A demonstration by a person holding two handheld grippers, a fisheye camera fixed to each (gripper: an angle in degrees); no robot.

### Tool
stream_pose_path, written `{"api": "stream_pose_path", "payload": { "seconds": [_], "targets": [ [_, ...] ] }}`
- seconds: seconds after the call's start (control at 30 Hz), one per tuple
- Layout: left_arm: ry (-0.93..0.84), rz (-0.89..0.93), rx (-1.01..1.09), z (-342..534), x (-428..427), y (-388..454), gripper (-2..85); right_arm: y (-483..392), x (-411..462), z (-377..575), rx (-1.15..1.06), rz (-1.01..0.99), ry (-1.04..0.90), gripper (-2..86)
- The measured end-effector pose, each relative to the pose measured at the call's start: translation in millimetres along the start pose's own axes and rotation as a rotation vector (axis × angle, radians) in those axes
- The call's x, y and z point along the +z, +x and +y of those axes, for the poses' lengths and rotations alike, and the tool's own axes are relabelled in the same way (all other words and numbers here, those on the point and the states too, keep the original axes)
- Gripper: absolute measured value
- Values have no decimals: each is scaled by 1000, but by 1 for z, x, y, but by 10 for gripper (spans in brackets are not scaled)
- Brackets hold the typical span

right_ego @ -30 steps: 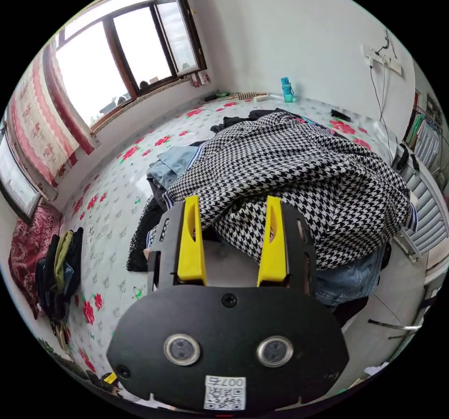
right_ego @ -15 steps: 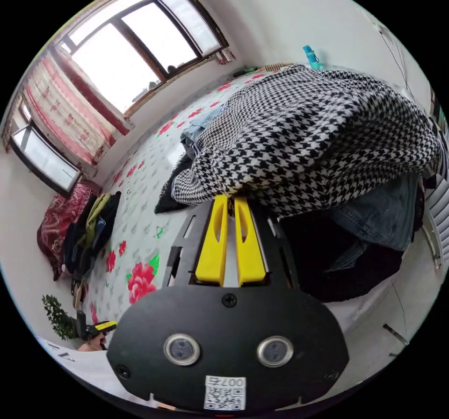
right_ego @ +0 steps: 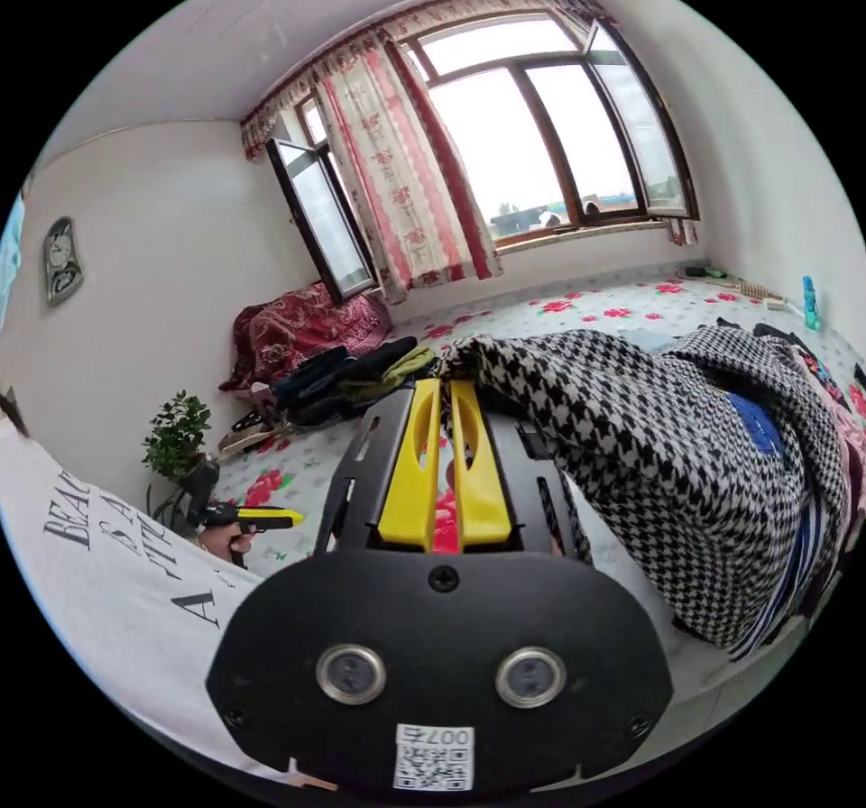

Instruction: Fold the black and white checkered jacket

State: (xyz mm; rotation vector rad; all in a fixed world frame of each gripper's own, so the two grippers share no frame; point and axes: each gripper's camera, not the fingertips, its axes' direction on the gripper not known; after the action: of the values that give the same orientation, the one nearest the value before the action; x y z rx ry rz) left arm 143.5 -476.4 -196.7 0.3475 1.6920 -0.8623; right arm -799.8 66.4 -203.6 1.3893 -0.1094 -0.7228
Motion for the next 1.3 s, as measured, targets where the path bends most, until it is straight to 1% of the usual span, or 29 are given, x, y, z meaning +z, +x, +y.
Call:
{"api": "stream_pose_path", "payload": {
  "seconds": [0.03, 0.07, 0.13, 0.17, 0.2, 0.23, 0.27, 0.33, 0.37, 0.4, 0.47, 0.53, 0.57, 0.63, 0.67, 0.73, 0.77, 0.83, 0.87, 0.9, 0.93, 0.97, 1.0, 1.03, 1.1, 1.17, 1.23, 1.27, 1.3],
  "targets": [
    [41, -11, -15, 9, -20, -7, -10, -29, 28, -1, -66, -104, -47, 1],
    [62, -18, -23, 14, -30, -11, -10, -45, 43, 1, -101, -162, -78, 1],
    [126, -47, -61, 34, -65, -28, -10, -105, 109, 17, -232, -432, -242, 1],
    [136, -55, -73, 39, -72, -33, -10, -119, 127, 24, -257, -513, -298, 1],
    [152, -72, -98, 50, -85, -42, -9, -142, 163, 41, -269, -669, -420, 1],
    [159, -95, -122, 61, -95, -52, -9, -163, 197, 60, -255, -767, -531, 2],
    [159, -111, -133, 67, -99, -56, -9, -172, 210, 69, -260, -783, -583, 2],
    [137, -218, -185, 88, -114, -72, -8, -198, 239, 79, -424, -716, -736, 1],
    [130, -246, -189, 93, -117, -75, -8, -197, 239, 77, -445, -691, -730, 1],
    [130, -270, -180, 102, -124, -78, -7, -187, 233, 69, -458, -659, -675, 2],
    [148, -287, -159, 110, -136, -79, -2, -158, 225, 58, -400, -624, -614, 7],
    [140, -339, -58, 102, -143, -68, 21, -100, 216, 53, -231, -545, -569, 21],
    [136, -347, -19, 97, -143, -63, 32, -84, 213, 54, -187, -520, -560, 25],
    [114, -324, 182, 68, -133, -32, 64, -19, 191, 68, 8, -402, -527, 41],
    [105, -307, 244, 60, -127, -22, 71, -5, 184, 74, 44, -374, -521, 45],
    [46, -212, 503, 31, -88, 23, 100, 39, 149, 97, 163, -229, -492, 56],
    [18, -181, 568, 25, -75, 36, 109, 48, 139, 103, 193, -195, -484, 59],
    [-125, -59, 794, 8, -13, 89, 128, 75, 105, 129, 307, -107, -459, 70],
    [-159, -31, 843, 6, 3, 102, 131, 80, 97, 135, 333, -87, -449, 73],
    [-244, 5, 956, 7, 37, 127, 135, 85, 82, 147, 374, -52, -431, 80],
    [-333, -19, 1068, 13, 71, 147, 134, 88, 70, 159, 405, -21, -427, 88],
    [-373, -60, 1117, 17, 87, 155, 129, 89, 65, 165, 417, -5, -428, 92],
    [-451, -125, 1195, 25, 116, 165, 117, 89, 57, 176, 443, 30, -439, 101],
    [-513, -138, 1225, 28, 135, 170, 89, 88, 50, 188, 464, 54, -451, 108],
    [-539, -110, 1194, 19, 141, 172, 46, 87, 42, 206, 498, 81, -459, 119],
    [-500, -46, 1079, -3, 127, 168, 24, 86, 37, 222, 529, 92, -463, 129],
    [-431, 128, 886, -44, 92, 151, 12, 86, 42, 235, 557, 79, -479, 142],
    [-400, 176, 836, -55, 80, 145, 10, 86, 46, 236, 557, 72, -485, 145],
    [-328, 280, 742, -76, 53, 133, 7, 86, 54, 236, 547, 75, -497, 153]
  ]
}}
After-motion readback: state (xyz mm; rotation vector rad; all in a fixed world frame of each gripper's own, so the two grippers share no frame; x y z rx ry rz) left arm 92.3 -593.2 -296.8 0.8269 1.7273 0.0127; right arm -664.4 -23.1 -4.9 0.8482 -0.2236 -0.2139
